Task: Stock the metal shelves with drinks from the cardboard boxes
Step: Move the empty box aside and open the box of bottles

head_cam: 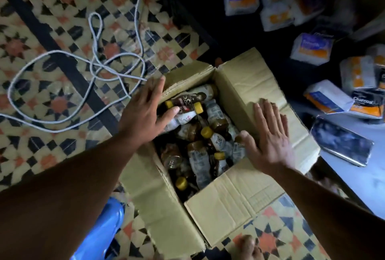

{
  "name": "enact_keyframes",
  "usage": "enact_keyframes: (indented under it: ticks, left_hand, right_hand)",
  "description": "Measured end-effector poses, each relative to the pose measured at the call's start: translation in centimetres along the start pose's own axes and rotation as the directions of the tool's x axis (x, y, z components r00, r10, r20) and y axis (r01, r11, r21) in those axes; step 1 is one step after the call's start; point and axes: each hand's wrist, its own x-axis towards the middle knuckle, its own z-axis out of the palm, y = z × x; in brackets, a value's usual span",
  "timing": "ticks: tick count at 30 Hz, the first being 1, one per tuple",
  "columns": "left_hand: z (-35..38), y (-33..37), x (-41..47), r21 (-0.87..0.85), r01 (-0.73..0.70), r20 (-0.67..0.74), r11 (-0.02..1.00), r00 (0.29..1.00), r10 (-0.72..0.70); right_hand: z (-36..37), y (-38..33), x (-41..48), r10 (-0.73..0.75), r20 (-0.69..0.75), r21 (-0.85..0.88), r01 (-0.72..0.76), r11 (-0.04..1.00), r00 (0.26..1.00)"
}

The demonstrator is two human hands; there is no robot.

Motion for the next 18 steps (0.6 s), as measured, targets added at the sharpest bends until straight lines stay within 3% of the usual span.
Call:
enact_keyframes:
  ticks: [4,18]
  left_hand:
    - [-0.1,0.04,-0.35,-0.004,-0.052,-0.085,0.999,0.995,0.051]
    - [-0.41,0.07,0.48,0.048,-0.059,-0.026,0.997,0.998,0.061]
  right_hand:
    - [0.15,0.27,0.17,-0.001,0.005,-0.004,0.001,1.0,1.0]
    - [0.33,0.08,0.33,0.04,0.004,-0.086,-0.039,0.996,0.999]
